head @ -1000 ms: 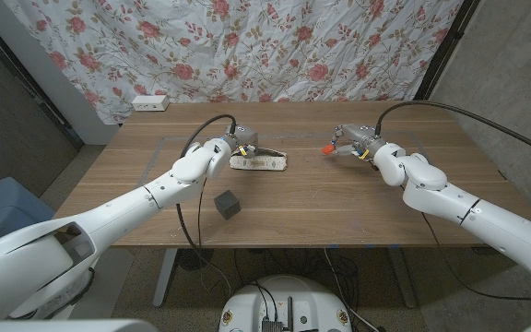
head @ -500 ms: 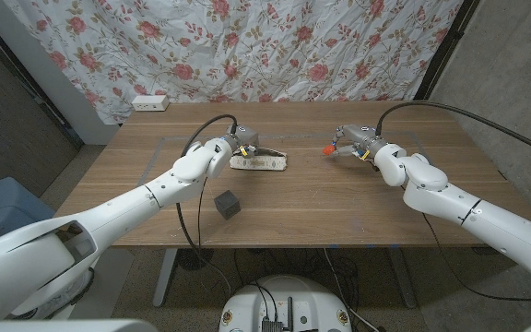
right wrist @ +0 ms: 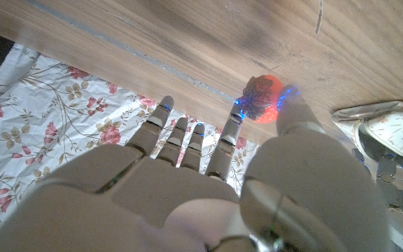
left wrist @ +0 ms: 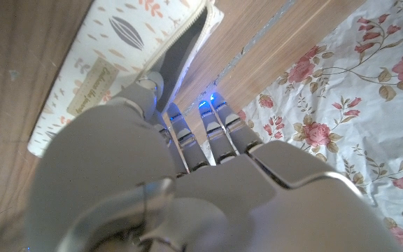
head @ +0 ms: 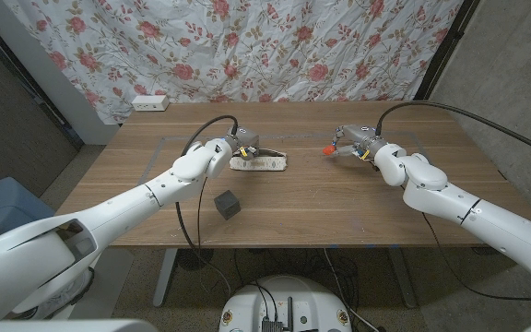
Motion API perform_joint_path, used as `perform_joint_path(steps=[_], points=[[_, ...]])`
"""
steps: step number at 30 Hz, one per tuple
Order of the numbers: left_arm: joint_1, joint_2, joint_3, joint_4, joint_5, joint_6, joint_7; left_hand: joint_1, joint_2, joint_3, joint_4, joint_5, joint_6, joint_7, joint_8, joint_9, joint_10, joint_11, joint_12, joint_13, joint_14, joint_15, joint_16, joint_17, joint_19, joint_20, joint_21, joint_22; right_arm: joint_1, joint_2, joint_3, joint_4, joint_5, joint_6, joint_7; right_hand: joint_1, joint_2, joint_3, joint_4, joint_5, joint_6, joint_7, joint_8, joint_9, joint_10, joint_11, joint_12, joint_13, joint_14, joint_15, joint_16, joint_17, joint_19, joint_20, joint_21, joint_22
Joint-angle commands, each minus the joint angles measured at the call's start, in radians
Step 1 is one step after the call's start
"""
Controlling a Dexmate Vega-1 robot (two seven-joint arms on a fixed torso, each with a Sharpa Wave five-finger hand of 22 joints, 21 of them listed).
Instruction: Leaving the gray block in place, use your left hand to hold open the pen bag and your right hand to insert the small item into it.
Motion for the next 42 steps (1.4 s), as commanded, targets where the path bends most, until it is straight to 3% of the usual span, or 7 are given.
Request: perform_joint_path(steps=[1, 11, 19, 27, 33, 42], points=[[-0.006, 0.000, 0.005, 0.014, -0.004, -0.019, 0.001, 0.032, 0.004, 0.002, 0.001, 0.007, -0.001, -0.007, 0.006, 0.006, 0.007, -0.005, -0.001, 0.006, 0.010, -0.151, 0.001, 0.002, 0.008, -0.001, 0.005, 0.004, 0.005, 0.002, -0.003, 0.005, -0.001, 0.002, 0.003, -0.003, 0.007, -0.002, -0.001, 0.006, 0.028, -0.021, 0.003, 0.006, 0.009, -0.003, -0.006, 0.002, 0.005, 0.001, 0.003, 0.006, 0.003, 0.006, -0.002, 0.005], [-0.006, 0.008, -0.003, 0.008, -0.021, -0.036, 0.004, 0.076, 0.074, 0.019, 0.017, 0.005, -0.002, -0.010, 0.008, 0.011, 0.010, 0.000, 0.000, 0.008, 0.009, -0.147, 0.005, 0.007, 0.003, 0.006, 0.005, 0.006, 0.010, 0.004, -0.006, 0.006, -0.005, 0.007, 0.003, -0.003, 0.007, -0.003, -0.001, 0.006, 0.029, -0.021, 0.003, 0.005, 0.009, -0.003, -0.006, 0.002, 0.007, 0.000, 0.003, 0.006, 0.003, 0.007, -0.002, 0.005], [-0.003, 0.018, -0.008, -0.006, -0.024, -0.038, -0.010, 0.124, 0.115, 0.046, 0.006, 0.004, 0.009, -0.010, 0.014, 0.013, 0.013, 0.001, 0.001, 0.009, 0.004, -0.145, 0.001, 0.006, -0.012, 0.011, 0.002, 0.009, 0.008, 0.003, -0.007, -0.001, -0.008, 0.005, 0.005, -0.003, 0.008, -0.004, -0.002, 0.006, 0.029, -0.021, 0.003, 0.005, 0.011, -0.001, -0.006, 0.002, 0.006, 0.000, 0.003, 0.006, 0.003, 0.007, -0.002, 0.005], [0.002, 0.021, -0.013, -0.012, -0.030, -0.040, -0.023, 0.156, 0.051, 0.029, -0.002, 0.000, 0.015, -0.025, 0.016, 0.013, 0.009, -0.003, 0.002, 0.008, 0.009, -0.153, -0.003, 0.000, -0.005, 0.006, 0.007, 0.008, 0.002, 0.001, -0.004, -0.010, -0.011, -0.002, 0.007, -0.003, 0.009, -0.005, -0.002, 0.006, 0.031, -0.021, 0.004, 0.005, 0.013, -0.001, -0.006, 0.002, 0.006, 0.001, 0.002, 0.007, 0.003, 0.007, -0.002, 0.005], [0.000, 0.024, -0.007, -0.007, -0.028, -0.055, -0.034, 0.194, -0.021, -0.008, 0.001, 0.005, 0.006, -0.037, 0.013, 0.013, -0.001, -0.008, 0.000, 0.008, 0.009, -0.158, -0.003, 0.001, -0.003, -0.002, 0.007, 0.006, -0.002, -0.002, -0.001, -0.016, -0.011, -0.007, 0.008, -0.003, 0.009, -0.005, -0.002, 0.006, 0.031, -0.021, 0.004, 0.005, 0.012, -0.004, -0.006, 0.002, 0.006, 0.001, 0.002, 0.007, 0.003, 0.006, -0.002, 0.005], [-0.001, 0.023, -0.011, 0.001, -0.031, -0.066, -0.025, 0.202, -0.053, -0.038, 0.013, 0.007, 0.001, -0.036, 0.012, 0.013, 0.007, -0.009, 0.001, 0.009, 0.010, -0.157, 0.001, 0.004, 0.010, -0.009, 0.010, 0.005, -0.003, -0.002, 0.000, -0.015, -0.010, -0.006, 0.007, -0.003, 0.010, -0.006, -0.003, 0.006, 0.032, -0.021, 0.004, 0.005, 0.012, -0.003, -0.007, 0.002, 0.007, 0.001, 0.003, 0.007, 0.002, 0.007, -0.002, 0.005]])
